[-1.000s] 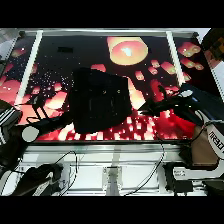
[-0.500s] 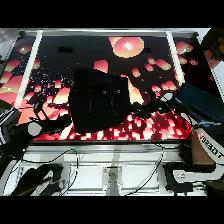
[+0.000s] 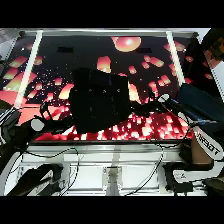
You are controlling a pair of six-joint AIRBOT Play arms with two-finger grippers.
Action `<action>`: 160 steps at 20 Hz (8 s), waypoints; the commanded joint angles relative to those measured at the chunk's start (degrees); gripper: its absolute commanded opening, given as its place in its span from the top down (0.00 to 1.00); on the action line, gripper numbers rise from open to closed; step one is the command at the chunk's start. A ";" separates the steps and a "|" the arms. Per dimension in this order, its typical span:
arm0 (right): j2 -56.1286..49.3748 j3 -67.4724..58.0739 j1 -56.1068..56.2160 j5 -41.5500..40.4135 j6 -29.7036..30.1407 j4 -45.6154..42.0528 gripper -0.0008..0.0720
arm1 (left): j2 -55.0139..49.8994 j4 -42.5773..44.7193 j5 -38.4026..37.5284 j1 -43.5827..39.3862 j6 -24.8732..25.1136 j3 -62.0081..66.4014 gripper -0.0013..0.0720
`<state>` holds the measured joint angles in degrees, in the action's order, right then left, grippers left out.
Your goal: Fold the clothes and pants, and hang the long-sleeved shirts on hangers.
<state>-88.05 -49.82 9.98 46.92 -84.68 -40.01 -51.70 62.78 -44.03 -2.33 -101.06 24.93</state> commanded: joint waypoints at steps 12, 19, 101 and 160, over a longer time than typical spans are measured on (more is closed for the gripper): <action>-0.17 -8.94 0.00 6.34 3.15 0.98 0.95 | 0.07 -10.93 -14.27 6.95 25.51 0.02 0.50; -0.22 -12.92 0.02 7.67 2.64 0.61 0.95 | 0.11 -25.16 -22.16 8.83 32.92 0.02 0.49; 15.37 -45.16 -1.31 20.41 -16.70 -24.74 0.95 | -2.78 37.70 19.12 -21.22 53.70 51.52 0.98; -7.50 -56.35 -1.44 -33.05 -18.14 -27.47 0.95 | -45.09 12.76 48.61 -15.06 39.26 90.86 0.98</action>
<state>-93.89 -105.95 8.58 18.39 -102.83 -67.18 -96.16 81.56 3.84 -18.59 -61.73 115.33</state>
